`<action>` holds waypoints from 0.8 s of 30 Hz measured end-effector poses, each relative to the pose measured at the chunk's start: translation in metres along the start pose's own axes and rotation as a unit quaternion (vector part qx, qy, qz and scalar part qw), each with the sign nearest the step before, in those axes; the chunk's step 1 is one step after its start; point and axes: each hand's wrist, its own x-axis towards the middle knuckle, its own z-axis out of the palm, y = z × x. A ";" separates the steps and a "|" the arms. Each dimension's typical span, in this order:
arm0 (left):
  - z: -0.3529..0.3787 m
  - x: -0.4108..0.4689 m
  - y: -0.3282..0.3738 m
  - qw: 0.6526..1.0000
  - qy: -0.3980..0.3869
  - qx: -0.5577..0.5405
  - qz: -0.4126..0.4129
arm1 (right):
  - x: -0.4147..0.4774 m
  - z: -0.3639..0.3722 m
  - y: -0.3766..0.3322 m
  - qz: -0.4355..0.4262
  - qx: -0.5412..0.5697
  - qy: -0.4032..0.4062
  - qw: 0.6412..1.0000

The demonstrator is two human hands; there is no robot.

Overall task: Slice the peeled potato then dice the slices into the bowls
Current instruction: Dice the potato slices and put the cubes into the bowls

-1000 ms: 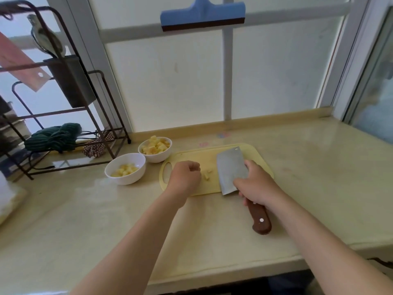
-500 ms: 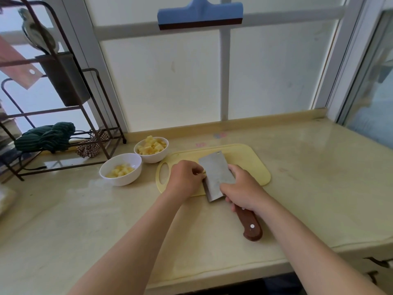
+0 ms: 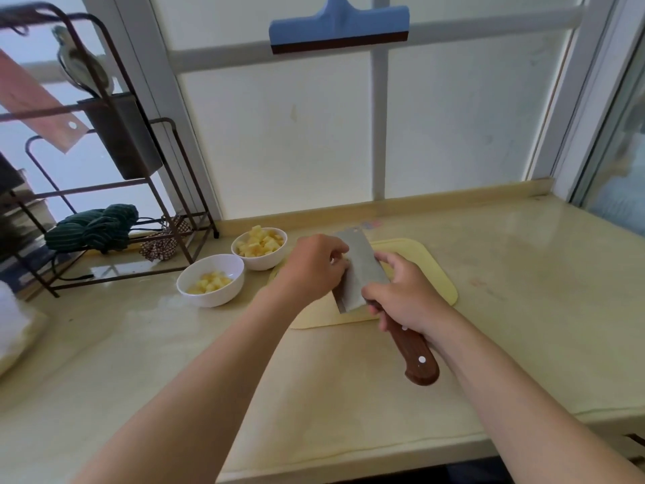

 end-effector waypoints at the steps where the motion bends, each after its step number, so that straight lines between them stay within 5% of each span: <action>1: -0.010 0.001 0.000 1.000 -0.001 0.016 0.004 | 0.001 0.005 -0.008 -0.008 0.002 -0.007 1.000; 9: -0.089 -0.008 -0.044 0.989 -0.006 0.141 -0.049 | 0.015 0.080 -0.067 -0.060 0.012 -0.089 0.994; 19: -0.119 -0.041 -0.117 0.984 0.068 0.065 -0.152 | 0.028 0.145 -0.073 -0.055 -0.025 -0.118 0.991; 24: -0.112 -0.042 -0.140 0.968 0.021 0.058 -0.244 | 0.030 0.126 -0.069 -0.045 -0.020 -0.096 0.994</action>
